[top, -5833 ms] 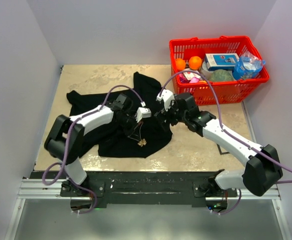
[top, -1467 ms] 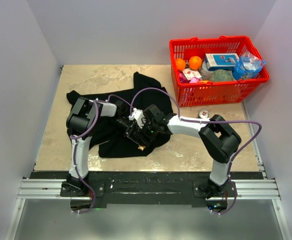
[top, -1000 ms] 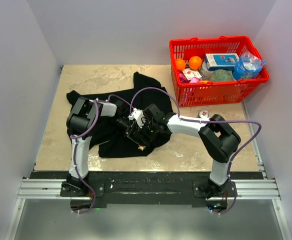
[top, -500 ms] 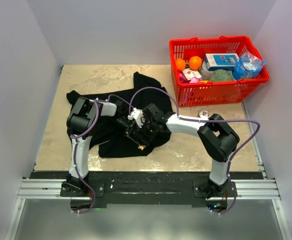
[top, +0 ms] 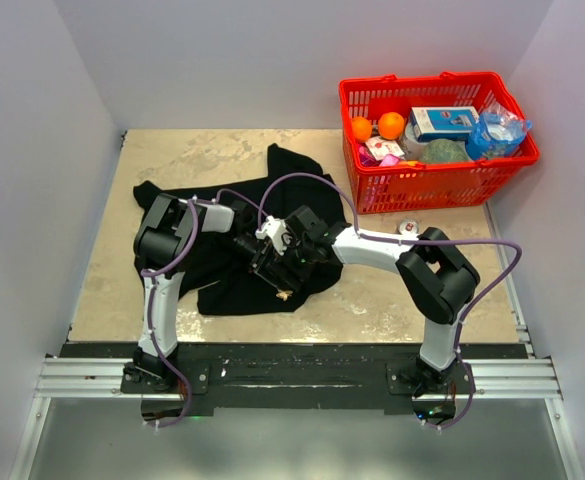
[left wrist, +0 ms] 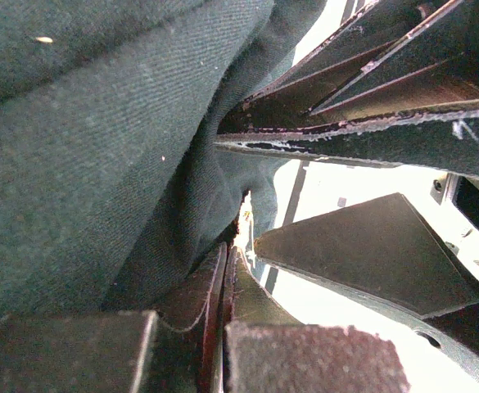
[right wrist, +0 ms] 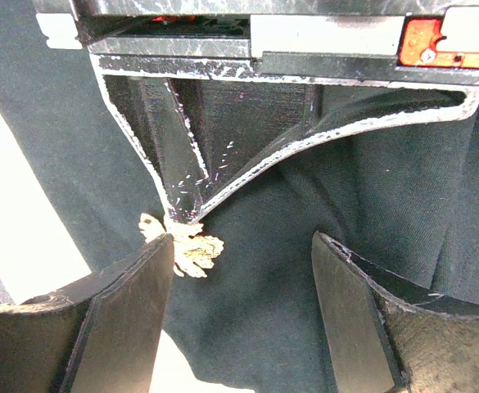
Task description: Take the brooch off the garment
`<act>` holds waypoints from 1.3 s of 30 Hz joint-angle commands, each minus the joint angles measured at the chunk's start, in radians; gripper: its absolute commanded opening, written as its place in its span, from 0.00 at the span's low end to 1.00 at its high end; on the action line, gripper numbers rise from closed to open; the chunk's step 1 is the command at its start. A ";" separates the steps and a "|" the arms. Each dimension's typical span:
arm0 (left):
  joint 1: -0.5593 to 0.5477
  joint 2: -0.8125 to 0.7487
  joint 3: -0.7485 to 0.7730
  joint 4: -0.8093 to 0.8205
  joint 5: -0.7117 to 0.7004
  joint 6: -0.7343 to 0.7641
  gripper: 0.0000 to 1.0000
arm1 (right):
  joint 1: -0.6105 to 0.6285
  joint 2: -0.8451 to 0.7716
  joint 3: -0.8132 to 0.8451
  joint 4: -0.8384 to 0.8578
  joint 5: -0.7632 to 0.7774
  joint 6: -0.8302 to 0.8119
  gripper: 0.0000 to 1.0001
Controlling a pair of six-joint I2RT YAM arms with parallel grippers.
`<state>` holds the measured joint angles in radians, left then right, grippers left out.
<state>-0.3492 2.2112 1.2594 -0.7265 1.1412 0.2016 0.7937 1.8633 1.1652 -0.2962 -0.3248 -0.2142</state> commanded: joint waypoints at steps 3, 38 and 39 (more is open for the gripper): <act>0.023 0.044 0.018 0.110 -0.186 0.064 0.00 | 0.002 -0.010 0.036 -0.004 0.010 -0.022 0.71; 0.023 0.053 0.034 0.110 -0.159 0.042 0.00 | 0.018 0.040 0.051 -0.011 0.066 -0.031 0.71; 0.023 0.053 0.032 0.110 -0.161 0.042 0.00 | 0.019 0.043 0.057 -0.008 0.064 -0.021 0.71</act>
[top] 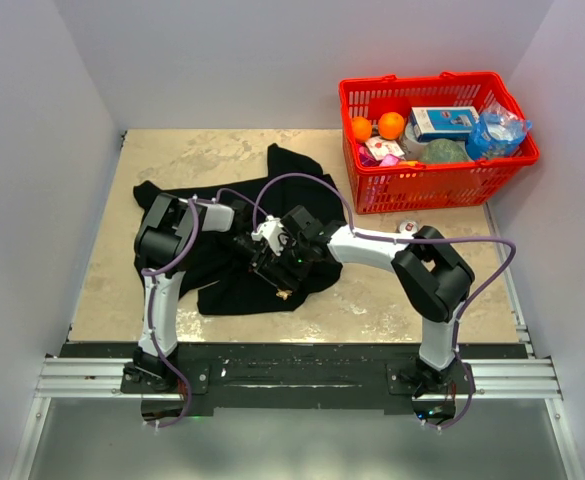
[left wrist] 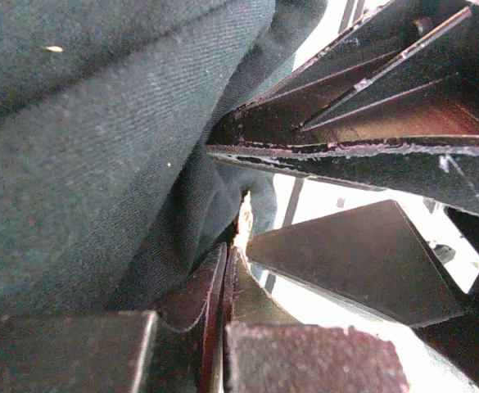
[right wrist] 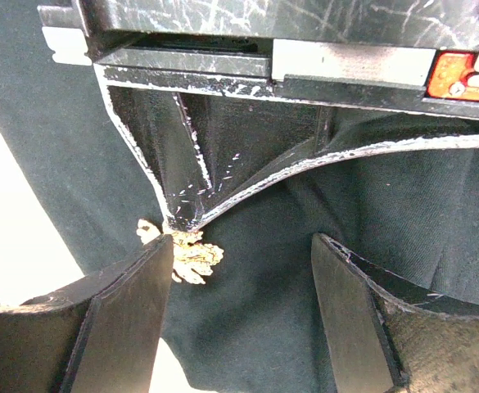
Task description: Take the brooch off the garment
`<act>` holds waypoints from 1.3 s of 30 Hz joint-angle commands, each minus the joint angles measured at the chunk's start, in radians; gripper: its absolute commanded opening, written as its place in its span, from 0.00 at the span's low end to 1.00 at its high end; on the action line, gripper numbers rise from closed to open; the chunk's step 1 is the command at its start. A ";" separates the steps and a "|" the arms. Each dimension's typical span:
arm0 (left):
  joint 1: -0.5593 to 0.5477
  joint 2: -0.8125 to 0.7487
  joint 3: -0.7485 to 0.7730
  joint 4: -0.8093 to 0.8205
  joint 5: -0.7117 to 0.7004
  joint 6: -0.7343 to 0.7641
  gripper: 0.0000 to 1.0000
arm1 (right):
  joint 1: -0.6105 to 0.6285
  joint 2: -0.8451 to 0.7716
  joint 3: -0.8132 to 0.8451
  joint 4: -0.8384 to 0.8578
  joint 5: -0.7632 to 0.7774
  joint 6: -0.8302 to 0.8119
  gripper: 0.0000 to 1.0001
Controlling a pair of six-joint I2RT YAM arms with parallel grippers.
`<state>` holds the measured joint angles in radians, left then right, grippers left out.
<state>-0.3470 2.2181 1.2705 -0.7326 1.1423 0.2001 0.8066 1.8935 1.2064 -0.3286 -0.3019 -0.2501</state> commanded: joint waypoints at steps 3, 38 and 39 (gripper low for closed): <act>0.020 0.045 0.018 0.114 -0.167 0.042 0.00 | 0.003 0.009 0.062 0.036 0.038 0.031 0.72; -0.001 -0.109 0.107 0.064 -0.214 0.122 0.00 | -0.138 -0.464 0.191 -0.112 0.188 -0.159 0.81; -0.003 -0.118 0.122 0.021 -0.214 0.128 0.00 | -0.139 -0.471 0.183 -0.107 0.191 -0.161 0.81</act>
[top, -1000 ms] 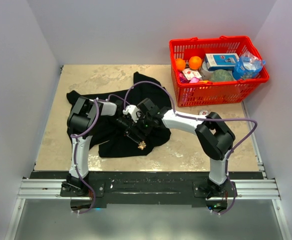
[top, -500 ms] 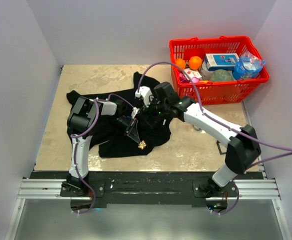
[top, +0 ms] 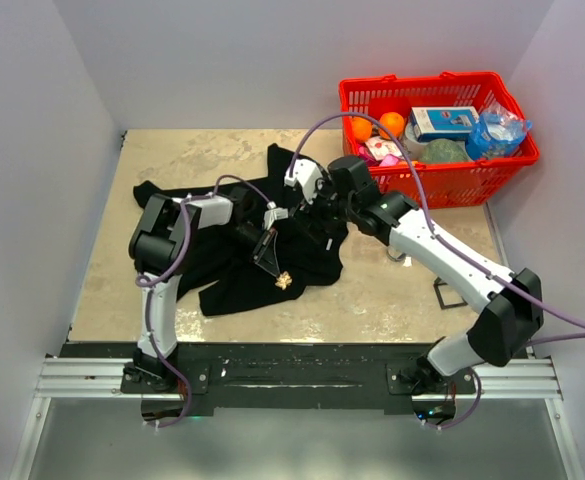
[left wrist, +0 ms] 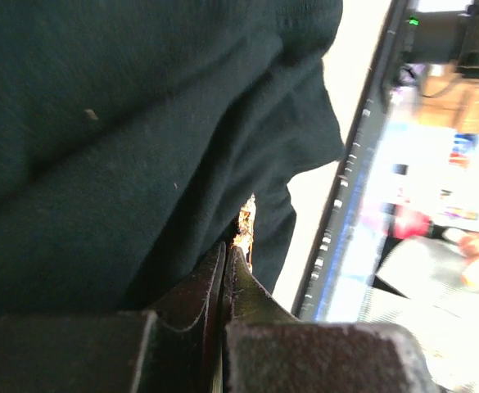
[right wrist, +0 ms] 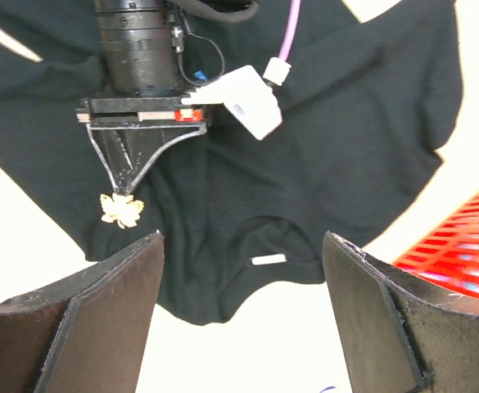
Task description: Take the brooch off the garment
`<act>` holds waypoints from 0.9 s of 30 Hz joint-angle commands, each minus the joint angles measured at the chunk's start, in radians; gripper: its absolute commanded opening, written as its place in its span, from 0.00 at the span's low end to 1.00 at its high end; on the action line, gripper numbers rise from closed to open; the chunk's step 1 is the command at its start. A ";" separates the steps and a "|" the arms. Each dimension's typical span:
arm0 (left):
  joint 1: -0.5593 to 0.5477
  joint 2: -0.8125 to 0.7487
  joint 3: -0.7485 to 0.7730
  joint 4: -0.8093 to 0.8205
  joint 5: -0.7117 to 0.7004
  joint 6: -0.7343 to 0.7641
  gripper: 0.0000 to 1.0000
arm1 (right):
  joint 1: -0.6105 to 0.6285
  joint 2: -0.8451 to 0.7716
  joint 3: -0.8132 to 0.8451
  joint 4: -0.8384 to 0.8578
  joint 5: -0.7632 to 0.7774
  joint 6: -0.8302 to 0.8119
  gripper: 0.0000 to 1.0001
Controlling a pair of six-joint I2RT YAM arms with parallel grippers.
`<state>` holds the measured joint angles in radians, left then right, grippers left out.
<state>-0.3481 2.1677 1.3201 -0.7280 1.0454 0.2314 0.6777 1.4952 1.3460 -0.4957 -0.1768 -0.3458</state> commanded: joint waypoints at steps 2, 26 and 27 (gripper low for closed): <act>-0.005 -0.094 0.106 -0.013 -0.108 0.088 0.00 | -0.012 -0.102 0.018 0.081 0.068 -0.071 0.81; 0.034 -0.250 0.245 -0.168 -0.009 -0.061 0.00 | 0.140 -0.179 -0.264 0.307 0.106 -0.465 0.73; 0.035 -0.268 0.237 -0.157 -0.001 -0.067 0.00 | 0.146 -0.178 -0.275 0.319 0.108 -0.499 0.73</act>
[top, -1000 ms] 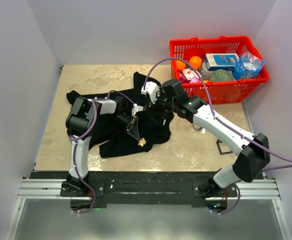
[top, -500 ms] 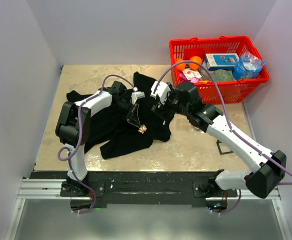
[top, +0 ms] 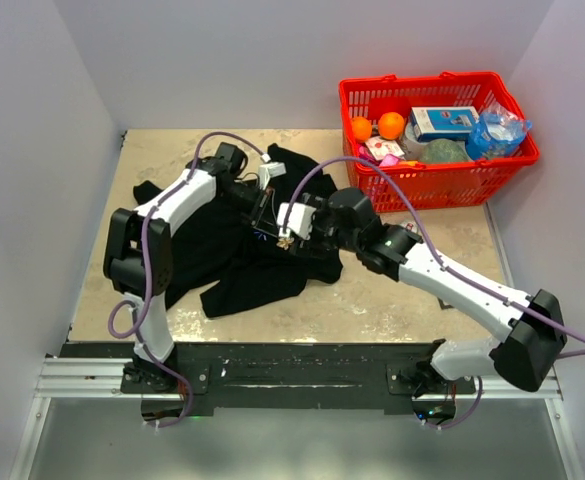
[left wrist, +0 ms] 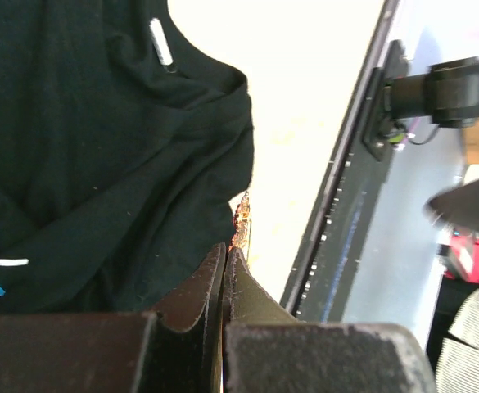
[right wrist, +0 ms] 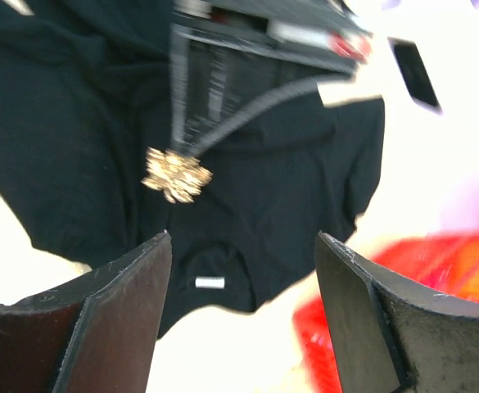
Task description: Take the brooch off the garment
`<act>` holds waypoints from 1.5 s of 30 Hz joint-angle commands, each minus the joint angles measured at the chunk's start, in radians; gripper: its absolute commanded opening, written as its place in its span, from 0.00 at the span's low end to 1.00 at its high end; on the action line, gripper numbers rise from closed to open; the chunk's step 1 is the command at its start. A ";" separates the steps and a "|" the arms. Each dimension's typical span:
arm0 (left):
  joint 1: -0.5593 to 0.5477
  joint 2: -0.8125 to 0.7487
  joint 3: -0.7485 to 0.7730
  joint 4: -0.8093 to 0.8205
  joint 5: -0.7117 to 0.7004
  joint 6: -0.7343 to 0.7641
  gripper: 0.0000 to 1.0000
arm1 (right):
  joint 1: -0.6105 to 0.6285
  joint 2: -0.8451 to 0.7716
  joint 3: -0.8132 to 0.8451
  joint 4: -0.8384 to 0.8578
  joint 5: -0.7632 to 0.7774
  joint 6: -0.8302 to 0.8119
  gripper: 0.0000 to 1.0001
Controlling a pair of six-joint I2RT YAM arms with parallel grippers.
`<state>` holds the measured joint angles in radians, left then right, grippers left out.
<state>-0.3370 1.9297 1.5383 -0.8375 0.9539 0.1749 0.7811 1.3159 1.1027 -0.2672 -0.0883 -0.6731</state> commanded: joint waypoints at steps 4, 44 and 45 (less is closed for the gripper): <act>0.042 -0.106 -0.040 0.106 0.129 -0.127 0.00 | 0.053 0.012 -0.070 0.213 0.044 -0.279 0.72; -0.160 -0.368 -0.248 0.216 -0.436 0.268 0.00 | -0.229 0.124 0.293 -0.015 0.162 0.372 0.53; -0.177 -0.389 -0.274 0.242 -0.476 0.293 0.00 | -0.229 0.129 0.293 -0.017 0.150 0.409 0.53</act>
<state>-0.4294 1.6581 1.3331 -0.6983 0.6346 0.2501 0.5495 1.4292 1.3212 -0.2302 0.1043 -0.4606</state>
